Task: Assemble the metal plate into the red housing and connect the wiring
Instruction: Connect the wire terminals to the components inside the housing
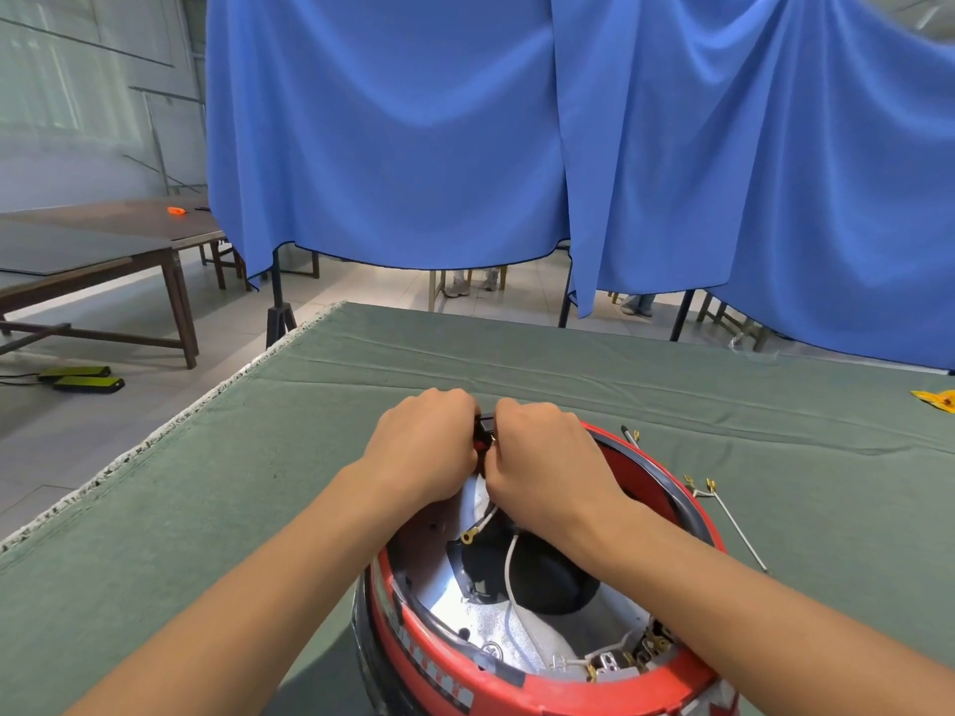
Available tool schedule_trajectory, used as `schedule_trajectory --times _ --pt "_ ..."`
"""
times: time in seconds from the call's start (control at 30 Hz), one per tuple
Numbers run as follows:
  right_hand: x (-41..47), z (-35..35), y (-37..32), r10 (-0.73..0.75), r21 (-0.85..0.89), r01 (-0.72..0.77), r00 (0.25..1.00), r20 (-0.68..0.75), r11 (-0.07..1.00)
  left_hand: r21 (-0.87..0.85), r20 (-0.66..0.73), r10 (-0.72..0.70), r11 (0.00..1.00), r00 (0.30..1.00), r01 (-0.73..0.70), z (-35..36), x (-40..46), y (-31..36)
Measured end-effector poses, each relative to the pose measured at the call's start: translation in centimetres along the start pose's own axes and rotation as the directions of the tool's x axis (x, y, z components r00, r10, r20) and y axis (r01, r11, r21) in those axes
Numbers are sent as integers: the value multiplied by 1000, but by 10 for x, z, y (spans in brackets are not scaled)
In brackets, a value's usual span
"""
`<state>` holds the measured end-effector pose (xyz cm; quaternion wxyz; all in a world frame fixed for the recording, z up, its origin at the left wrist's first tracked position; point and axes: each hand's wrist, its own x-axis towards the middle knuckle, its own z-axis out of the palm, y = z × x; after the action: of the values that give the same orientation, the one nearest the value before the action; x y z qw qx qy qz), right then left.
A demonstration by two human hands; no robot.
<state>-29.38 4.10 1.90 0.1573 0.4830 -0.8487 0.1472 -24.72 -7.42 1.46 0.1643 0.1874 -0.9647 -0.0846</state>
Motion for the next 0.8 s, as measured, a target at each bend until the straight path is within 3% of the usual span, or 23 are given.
schedule_trajectory --times 0.3,0.53,0.8 --pt "-5 -3 10 131 -6 -131 990 -51 991 -53 1 -21 998 1000 21 -3 -2 1" --pt "-6 -2 5 23 -114 -31 997 -77 993 -57 1 -32 998 1000 32 -5 -3 2" --pt "-5 0 2 15 -175 -24 998 -54 984 -64 20 -40 997 999 41 -7 -4 4"
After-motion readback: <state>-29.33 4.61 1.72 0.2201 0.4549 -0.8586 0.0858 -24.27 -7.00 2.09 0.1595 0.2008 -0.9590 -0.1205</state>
